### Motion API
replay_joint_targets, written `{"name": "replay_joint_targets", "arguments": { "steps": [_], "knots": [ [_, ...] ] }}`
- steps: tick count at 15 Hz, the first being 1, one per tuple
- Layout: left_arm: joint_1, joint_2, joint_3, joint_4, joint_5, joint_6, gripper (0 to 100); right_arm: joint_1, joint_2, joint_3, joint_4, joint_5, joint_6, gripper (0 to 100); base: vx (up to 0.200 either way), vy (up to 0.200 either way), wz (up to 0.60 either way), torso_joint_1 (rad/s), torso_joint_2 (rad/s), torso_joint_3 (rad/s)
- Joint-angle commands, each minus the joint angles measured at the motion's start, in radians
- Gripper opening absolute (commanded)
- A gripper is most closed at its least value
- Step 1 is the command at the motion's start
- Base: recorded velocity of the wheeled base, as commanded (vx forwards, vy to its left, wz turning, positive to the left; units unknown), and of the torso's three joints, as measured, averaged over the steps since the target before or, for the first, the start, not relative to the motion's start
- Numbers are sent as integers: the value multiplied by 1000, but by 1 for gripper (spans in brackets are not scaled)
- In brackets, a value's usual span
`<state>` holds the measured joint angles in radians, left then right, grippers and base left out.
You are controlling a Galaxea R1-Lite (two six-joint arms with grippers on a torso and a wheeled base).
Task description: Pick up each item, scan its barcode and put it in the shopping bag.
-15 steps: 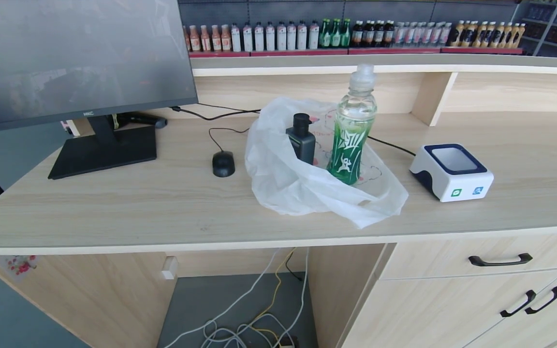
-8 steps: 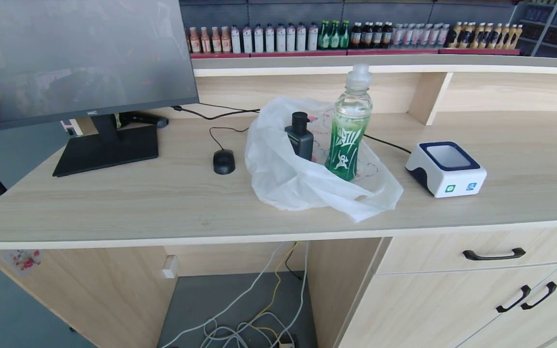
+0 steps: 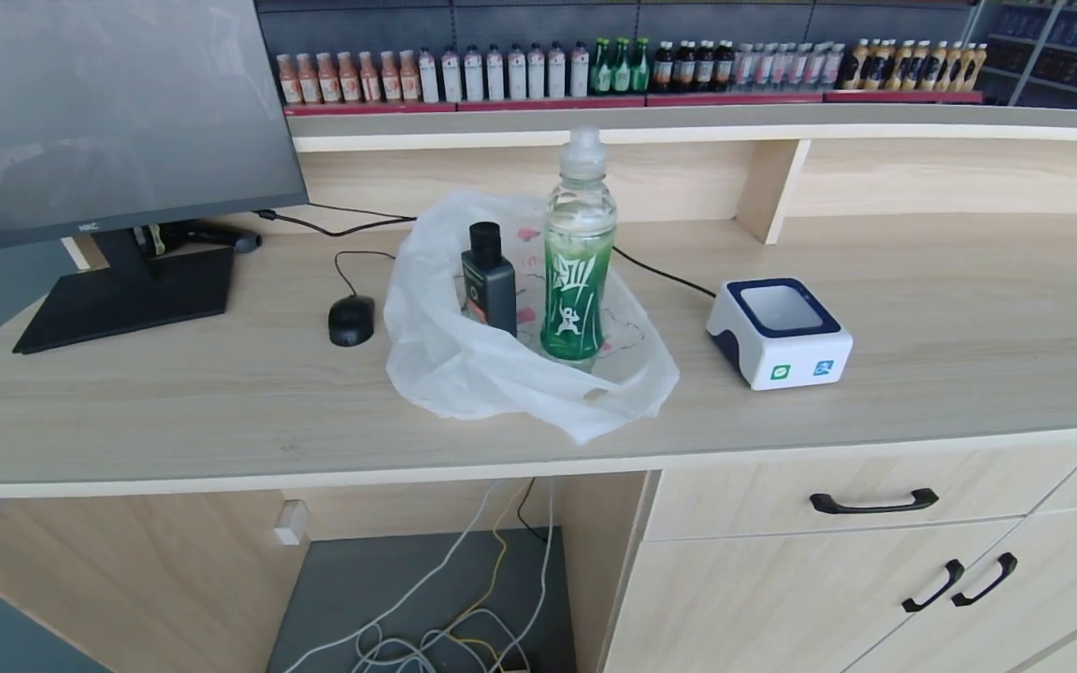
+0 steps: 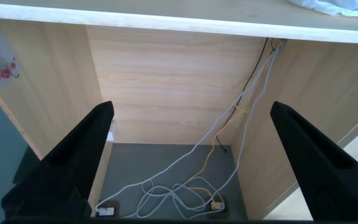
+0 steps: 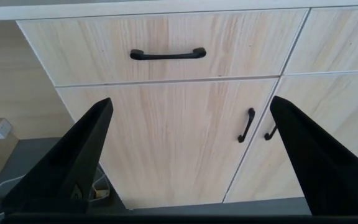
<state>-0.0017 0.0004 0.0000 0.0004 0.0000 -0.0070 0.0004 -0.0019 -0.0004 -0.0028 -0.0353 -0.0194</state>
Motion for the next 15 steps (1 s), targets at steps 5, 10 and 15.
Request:
{"name": "replay_joint_targets", "arguments": {
  "steps": [5,10,15],
  "knots": [
    [2,0,0,0,0,-1,100,1,2,0,0,0,-1,100,0,-200,0,-2,4,1],
    [0,0,0,0,0,-1,100,0,2,0,0,0,1,100,0,-200,0,-1,2,3],
    [2,0,0,0,0,-1,100,0,2,-1,0,0,1,100,0,-200,0,0,4,0]
  ]
}}
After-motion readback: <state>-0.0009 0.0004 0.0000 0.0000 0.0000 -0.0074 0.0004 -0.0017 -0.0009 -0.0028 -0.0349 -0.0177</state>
